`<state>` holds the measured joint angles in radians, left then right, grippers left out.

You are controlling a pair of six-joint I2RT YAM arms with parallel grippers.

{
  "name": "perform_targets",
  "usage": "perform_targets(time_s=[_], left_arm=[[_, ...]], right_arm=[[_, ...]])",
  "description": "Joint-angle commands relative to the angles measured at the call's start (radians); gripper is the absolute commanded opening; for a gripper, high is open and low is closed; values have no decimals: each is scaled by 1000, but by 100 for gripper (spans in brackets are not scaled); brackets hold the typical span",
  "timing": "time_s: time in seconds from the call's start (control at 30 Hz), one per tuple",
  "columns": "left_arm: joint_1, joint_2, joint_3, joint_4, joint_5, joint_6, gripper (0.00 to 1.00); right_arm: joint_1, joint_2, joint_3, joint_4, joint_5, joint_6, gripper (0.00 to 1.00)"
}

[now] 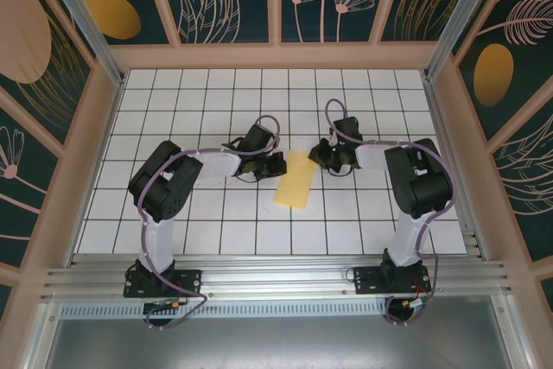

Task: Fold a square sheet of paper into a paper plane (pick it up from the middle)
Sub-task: Fold the square sheet of paper in half at the center of the table.

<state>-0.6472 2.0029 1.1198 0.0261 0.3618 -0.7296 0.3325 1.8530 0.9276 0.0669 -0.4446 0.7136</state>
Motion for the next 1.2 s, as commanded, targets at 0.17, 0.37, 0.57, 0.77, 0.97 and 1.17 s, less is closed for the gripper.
perform_targets(time_s=[0.17,0.37,0.57,0.77,0.97,1.17], left_arm=[[-4,88,-31,-119,-58,25,0],[-3,86,-34,-120,-58,25,0],[-4,82,-34,-121,-60,26,0],[-4,80,-33,-123,-60,27,0],[-3,69,-29,-115,-51,20,0],[-3,60,-26,-117,-45,19,0]], right_arm=[[-35,9,66,-7,-44,-11,12],[-36,65,24,19,-19,23,12],[-38,59,26,-24,30,1,12],[-37,-14,74,-58,-7,-34,12],[-11,-122,9,-11,-53,-27,13],[31,-120,-75,55,-56,4,13]])
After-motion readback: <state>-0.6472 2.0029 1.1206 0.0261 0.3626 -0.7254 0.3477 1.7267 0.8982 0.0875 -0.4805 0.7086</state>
